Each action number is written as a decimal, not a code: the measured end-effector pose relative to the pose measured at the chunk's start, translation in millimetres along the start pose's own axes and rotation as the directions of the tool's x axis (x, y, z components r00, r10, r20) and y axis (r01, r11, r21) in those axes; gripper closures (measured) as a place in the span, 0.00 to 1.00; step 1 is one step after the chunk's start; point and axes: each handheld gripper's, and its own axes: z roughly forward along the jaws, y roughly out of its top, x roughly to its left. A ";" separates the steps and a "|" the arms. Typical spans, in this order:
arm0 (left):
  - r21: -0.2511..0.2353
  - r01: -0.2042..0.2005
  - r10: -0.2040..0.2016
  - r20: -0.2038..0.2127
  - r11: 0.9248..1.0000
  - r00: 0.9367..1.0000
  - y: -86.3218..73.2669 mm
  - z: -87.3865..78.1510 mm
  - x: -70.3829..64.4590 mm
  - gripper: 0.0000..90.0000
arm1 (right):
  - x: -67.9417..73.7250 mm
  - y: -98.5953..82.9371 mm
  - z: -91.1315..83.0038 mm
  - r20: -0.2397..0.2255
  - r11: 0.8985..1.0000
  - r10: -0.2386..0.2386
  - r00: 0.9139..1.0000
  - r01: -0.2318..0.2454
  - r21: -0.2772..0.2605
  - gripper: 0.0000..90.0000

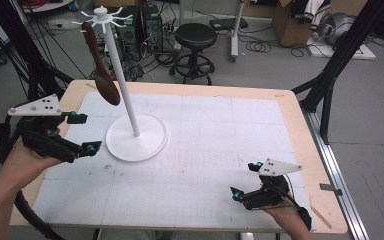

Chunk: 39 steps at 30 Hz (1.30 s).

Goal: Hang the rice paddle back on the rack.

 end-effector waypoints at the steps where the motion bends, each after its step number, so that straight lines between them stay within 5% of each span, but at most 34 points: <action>1: -0.004 0.000 0.000 0.000 1.000 1.000 -2.3 0.2 -1.3 0.02 | -0.4 0.3 1.3 -0.005 1.000 -0.004 1.000 0.004 -0.003 0.01; 22: -0.033 0.054 -0.054 -0.019 0.998 0.998 -52.9 8.4 -3.3 0.02 | -1.8 1.4 -2.4 -0.002 0.999 0.008 1.000 -0.008 -0.036 0.01; 39: -0.049 0.050 -0.051 -0.017 0.998 0.999 -79.6 17.7 -9.0 0.02 | 2.1 3.9 -6.7 0.008 0.997 0.018 1.000 -0.017 -0.080 0.00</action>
